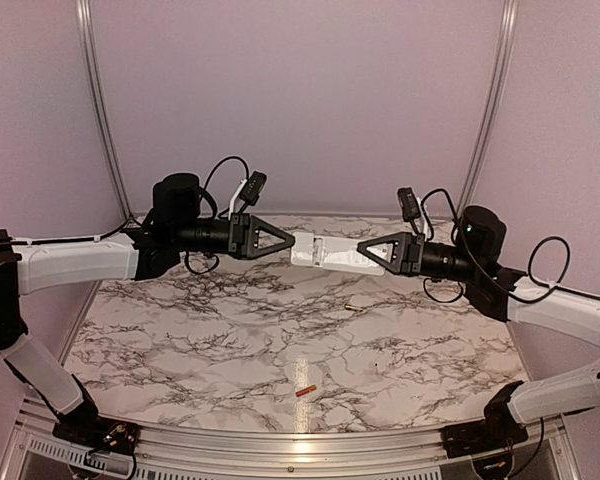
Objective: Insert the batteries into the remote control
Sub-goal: Remove the battery cover from the remote control, then place the battery cover at the center of the board, then pass from the right arm to the left
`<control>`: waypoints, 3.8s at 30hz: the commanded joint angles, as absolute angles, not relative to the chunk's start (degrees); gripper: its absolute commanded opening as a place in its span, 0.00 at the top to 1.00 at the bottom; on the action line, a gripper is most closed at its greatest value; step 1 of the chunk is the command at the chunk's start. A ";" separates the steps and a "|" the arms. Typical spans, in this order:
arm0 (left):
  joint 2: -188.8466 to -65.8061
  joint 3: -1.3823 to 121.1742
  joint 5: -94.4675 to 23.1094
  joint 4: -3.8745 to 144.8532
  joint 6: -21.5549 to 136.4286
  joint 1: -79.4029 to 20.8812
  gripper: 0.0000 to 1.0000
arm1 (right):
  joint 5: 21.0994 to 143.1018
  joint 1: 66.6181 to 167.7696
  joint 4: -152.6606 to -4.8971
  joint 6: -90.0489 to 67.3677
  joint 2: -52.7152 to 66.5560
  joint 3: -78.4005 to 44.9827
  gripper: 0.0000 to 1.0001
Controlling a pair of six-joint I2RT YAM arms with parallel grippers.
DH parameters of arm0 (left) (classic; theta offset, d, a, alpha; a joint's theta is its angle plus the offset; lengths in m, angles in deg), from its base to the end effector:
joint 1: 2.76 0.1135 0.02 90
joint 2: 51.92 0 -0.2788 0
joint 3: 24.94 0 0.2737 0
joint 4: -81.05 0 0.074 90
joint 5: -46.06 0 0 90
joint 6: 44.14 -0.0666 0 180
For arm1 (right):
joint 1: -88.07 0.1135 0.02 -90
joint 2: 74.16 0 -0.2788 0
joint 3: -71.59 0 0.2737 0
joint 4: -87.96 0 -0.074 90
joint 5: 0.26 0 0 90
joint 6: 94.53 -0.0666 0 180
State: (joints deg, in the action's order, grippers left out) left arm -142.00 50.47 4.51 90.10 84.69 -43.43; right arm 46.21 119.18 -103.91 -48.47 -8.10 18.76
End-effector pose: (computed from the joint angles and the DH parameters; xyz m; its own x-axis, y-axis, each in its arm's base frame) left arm 0.2730 -0.3003 0.3114 -0.6831 0.0386 -0.7293 0.7302 0.0538 -0.6811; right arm 0.2293 0.1920 0.3028 -0.6836 0.1750 -0.7085 -0.6801 0.1993 0.7055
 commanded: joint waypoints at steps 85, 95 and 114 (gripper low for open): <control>-149.09 62.10 9.23 52.20 47.81 -55.63 0.91 | 27.45 125.41 -68.66 -17.68 -3.24 5.74 0.96; -145.60 52.31 9.64 79.28 67.23 -52.78 1.00 | 29.65 120.79 -84.71 -30.59 -7.81 11.49 0.34; -145.76 38.99 -0.56 125.12 95.67 -52.59 1.00 | 39.35 120.43 -109.82 -49.25 -6.75 19.59 0.40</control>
State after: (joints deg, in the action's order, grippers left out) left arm -146.44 40.57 3.48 111.43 89.56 -52.63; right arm 34.43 119.92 -99.84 -42.57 -7.60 18.65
